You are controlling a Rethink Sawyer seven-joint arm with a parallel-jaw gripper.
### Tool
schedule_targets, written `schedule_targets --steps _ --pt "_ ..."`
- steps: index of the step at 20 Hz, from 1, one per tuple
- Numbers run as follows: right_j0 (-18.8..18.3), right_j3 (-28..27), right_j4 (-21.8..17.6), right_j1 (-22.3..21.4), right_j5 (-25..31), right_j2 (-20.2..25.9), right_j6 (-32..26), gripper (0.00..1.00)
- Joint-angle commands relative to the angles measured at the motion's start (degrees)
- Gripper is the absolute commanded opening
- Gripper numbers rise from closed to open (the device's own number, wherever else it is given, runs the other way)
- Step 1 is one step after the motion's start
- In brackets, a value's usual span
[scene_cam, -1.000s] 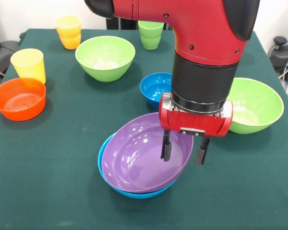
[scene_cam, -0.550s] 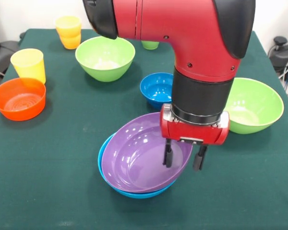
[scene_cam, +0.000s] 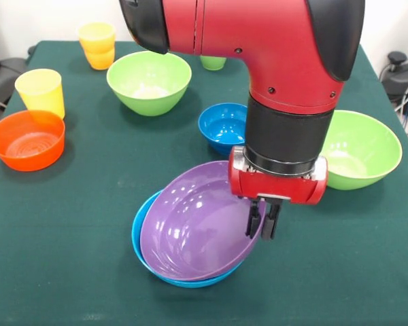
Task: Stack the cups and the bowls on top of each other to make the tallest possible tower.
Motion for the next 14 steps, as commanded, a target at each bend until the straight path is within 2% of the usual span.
schedule_targets --steps 1,7,14 --pt "-0.2 1.9 -4.1 3.3 1.3 6.4 -15.2 0.0" --pt "-0.4 2.2 -4.4 2.8 1.4 6.3 -15.3 0.0" --pt "0.2 1.2 -4.9 3.5 2.8 4.3 -12.2 0.0"
